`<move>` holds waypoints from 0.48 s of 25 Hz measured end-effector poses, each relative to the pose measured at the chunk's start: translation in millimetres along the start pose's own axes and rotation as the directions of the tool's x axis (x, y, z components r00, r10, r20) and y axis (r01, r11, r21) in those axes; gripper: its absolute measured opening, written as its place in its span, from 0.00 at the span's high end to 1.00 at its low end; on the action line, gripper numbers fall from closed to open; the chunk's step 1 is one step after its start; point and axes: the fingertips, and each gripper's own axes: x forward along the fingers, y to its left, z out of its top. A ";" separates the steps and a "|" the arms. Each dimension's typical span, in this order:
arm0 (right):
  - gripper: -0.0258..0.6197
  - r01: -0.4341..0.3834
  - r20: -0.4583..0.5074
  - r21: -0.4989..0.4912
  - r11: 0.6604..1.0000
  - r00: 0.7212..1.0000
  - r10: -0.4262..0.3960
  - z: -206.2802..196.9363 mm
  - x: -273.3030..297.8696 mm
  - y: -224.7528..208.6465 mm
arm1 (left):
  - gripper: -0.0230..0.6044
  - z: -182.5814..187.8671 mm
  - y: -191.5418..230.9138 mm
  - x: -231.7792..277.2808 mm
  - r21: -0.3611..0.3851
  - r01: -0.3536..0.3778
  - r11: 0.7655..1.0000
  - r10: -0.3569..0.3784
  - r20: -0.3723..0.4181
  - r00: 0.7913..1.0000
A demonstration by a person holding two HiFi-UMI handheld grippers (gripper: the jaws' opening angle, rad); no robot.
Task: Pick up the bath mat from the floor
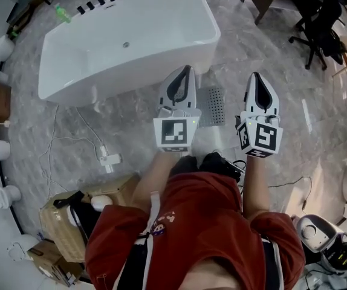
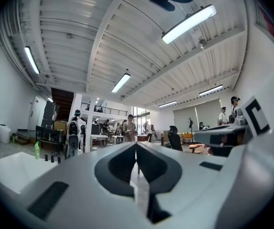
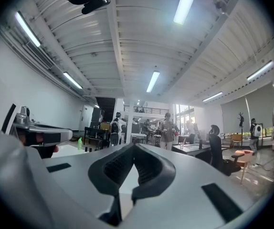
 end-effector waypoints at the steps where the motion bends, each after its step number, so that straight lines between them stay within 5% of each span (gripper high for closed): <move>1: 0.94 -0.004 -0.003 0.003 1.000 1.000 0.004 -2.9 2.8 -1.5 | 0.94 -2.4 0.7 3.4 -0.010 -0.006 1.000 0.006 -0.004 1.000; 12: 0.94 -0.078 -0.047 0.065 0.995 0.996 0.082 -42.4 48.0 -55.4 | 0.94 -50.4 -12.3 52.7 0.050 -0.099 0.994 0.104 -0.109 0.989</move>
